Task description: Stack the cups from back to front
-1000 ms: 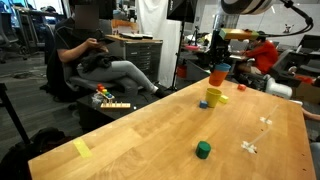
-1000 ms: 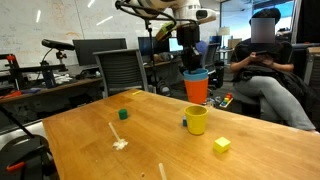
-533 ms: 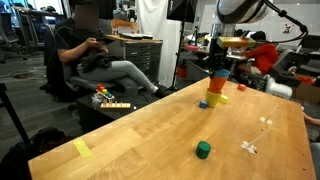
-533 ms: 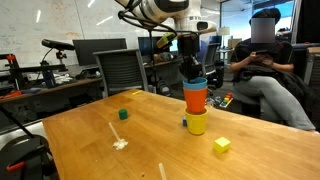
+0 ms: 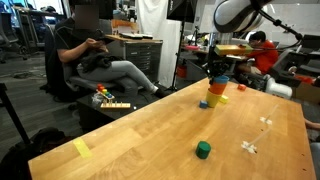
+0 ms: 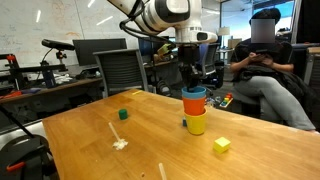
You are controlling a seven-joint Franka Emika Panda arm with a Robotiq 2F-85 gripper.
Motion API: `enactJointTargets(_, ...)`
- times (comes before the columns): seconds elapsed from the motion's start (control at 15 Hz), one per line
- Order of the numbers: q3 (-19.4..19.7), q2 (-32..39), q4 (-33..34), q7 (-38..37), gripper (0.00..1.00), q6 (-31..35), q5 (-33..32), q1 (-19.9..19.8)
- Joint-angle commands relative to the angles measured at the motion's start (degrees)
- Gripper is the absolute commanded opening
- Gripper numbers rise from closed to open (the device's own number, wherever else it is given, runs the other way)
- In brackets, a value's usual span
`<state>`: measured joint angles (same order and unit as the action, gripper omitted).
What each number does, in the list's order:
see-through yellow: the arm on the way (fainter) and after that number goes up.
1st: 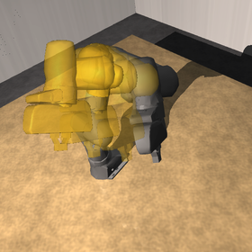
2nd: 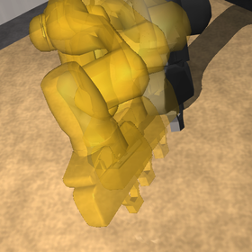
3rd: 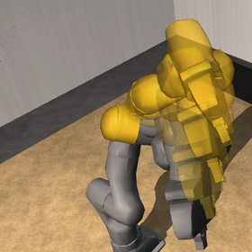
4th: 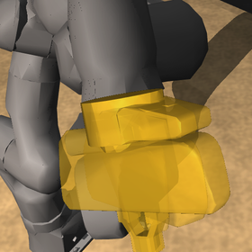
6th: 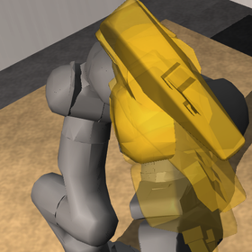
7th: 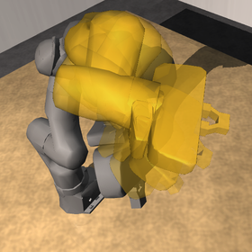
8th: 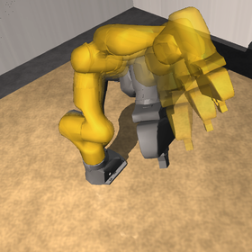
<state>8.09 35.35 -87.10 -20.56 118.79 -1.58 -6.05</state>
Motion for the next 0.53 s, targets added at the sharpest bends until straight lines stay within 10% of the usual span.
enactJointTargets(0.0,0.92,1.84,2.18,-1.85,0.02,0.51,0.21,0.77)
enactJointTargets(0.13,1.33,2.42,2.21,-2.59,0.03,1.23,-0.29,1.04)
enactJointTargets(0.2,1.46,2.53,2.25,-2.82,0.32,1.54,-0.35,1.07)
enactJointTargets(0.47,1.91,3.2,2.91,-3.68,0.54,2.25,-0.36,1.1)
